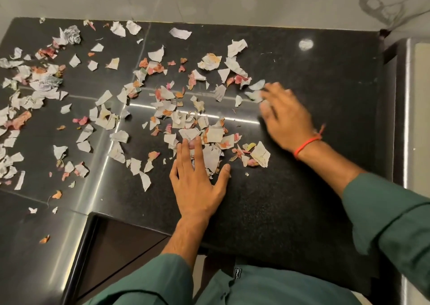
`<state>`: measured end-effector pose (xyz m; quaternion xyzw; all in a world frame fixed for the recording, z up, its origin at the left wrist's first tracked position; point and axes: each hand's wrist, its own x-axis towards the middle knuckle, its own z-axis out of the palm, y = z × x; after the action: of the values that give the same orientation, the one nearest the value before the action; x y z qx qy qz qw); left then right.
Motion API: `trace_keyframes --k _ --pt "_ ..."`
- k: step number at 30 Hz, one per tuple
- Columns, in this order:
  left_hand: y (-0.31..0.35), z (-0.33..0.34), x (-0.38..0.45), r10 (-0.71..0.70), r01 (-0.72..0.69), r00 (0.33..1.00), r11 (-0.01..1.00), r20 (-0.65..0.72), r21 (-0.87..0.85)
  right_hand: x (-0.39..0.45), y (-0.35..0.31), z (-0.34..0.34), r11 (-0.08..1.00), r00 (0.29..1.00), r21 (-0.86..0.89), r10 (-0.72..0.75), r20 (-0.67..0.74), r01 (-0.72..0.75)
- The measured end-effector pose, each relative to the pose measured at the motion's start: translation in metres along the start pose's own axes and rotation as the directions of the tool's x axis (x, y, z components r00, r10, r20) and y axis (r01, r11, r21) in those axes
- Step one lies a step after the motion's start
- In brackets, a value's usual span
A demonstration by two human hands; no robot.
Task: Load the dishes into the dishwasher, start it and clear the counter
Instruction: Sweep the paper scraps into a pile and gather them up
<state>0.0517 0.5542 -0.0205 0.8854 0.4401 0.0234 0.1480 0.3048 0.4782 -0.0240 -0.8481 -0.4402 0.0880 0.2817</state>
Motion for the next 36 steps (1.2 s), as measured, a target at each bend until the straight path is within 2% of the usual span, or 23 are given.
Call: trace_keyframes --k 4,7,10,12,14,18,20,23,30,36 --pt "-0.001 0.002 0.0 -0.001 0.001 1.0 1.0 -0.014 0.013 -0.034 -0.054 0.03 0.977 0.977 0.154 -0.17 0.127 0.149" --pt "-0.002 0.003 -0.001 0.006 -0.005 1.0 1.0 -0.023 0.019 -0.04 -0.066 0.037 0.935 0.974 0.321 -0.195 0.111 0.151" --pt "-0.002 0.003 0.0 0.006 -0.006 1.0 1.0 -0.015 0.019 -0.017 -0.058 0.023 0.855 0.997 0.515 -0.038 -0.061 0.064" --pt "-0.002 0.003 0.0 0.002 -0.002 1.0 1.0 -0.006 0.017 0.016 -0.044 0.009 0.868 0.973 0.493 0.061 -0.224 0.059" --pt "-0.002 0.002 0.0 0.002 -0.002 1.0 1.0 0.001 0.012 0.057 -0.031 0.0 0.894 0.952 0.447 0.115 -0.284 0.025" --pt "-0.001 0.001 0.0 0.0 0.0 1.0 1.0 0.012 0.003 0.132 -0.016 0.0 0.957 0.99 0.274 0.122 -0.067 -0.1" --pt "-0.001 0.001 -0.001 0.0 0.0 1.0 1.0 0.002 0.004 0.15 -0.016 0.009 0.99 0.996 0.114 0.078 0.042 -0.083" --pt "-0.001 0.001 -0.001 0.0 0.0 1.0 1.0 -0.003 0.01 0.149 -0.026 0.023 0.996 0.989 -0.08 -0.019 0.149 0.031" --pt "-0.001 0.003 0.0 -0.001 0.001 1.0 1.0 -0.01 0.027 0.052 -0.062 0.043 0.95 0.91 0.159 -0.303 0.282 0.267" --pt "-0.002 0.003 -0.001 0.007 -0.007 1.0 1.0 -0.018 0.028 0.0 -0.079 0.043 0.892 0.914 0.429 -0.286 0.287 0.144"
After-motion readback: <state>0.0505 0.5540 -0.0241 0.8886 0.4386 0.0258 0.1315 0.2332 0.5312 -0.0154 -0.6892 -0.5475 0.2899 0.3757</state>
